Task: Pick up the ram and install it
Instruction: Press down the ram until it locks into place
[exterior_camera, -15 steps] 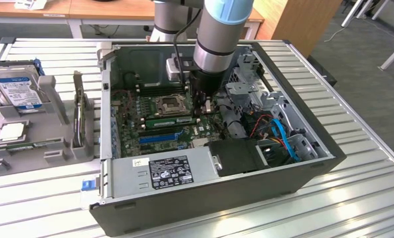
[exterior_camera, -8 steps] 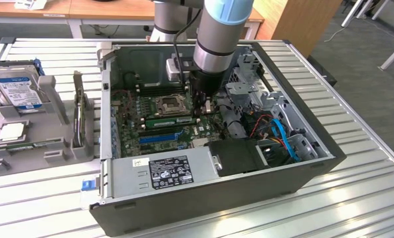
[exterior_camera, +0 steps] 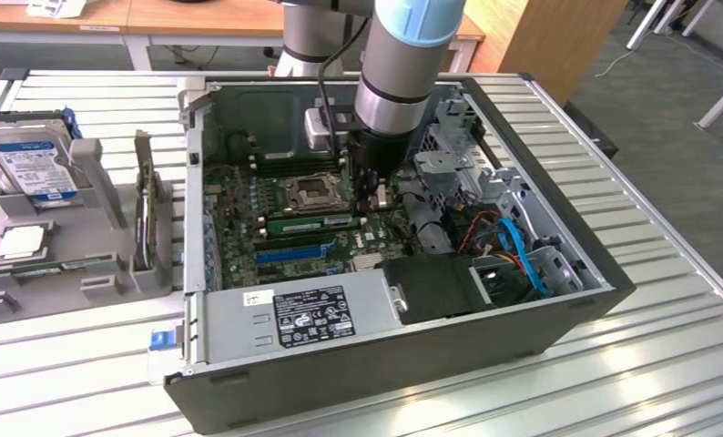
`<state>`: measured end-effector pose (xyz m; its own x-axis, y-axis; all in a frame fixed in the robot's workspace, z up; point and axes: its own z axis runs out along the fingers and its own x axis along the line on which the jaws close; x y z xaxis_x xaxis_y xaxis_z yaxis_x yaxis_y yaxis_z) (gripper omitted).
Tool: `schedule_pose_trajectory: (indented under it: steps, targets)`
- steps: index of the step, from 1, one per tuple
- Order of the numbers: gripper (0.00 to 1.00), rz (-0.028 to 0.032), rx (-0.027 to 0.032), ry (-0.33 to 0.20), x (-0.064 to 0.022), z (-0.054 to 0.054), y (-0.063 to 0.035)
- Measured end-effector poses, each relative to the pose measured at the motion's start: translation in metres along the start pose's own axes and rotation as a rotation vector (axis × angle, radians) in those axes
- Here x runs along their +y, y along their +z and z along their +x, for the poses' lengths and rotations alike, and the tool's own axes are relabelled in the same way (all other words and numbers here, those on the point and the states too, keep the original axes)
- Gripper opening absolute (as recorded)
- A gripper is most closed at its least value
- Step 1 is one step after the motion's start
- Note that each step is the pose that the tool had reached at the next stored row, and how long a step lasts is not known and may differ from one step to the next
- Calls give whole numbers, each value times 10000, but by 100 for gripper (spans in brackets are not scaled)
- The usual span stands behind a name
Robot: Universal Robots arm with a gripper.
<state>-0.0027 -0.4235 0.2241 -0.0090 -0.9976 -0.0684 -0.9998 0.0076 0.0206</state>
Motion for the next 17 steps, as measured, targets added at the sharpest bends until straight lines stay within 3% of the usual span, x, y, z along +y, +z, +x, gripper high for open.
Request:
schedule_pose_trajectory:
  steps: [17]
  targets:
    - [10, -2, 2, 0, 0, 2, 15]
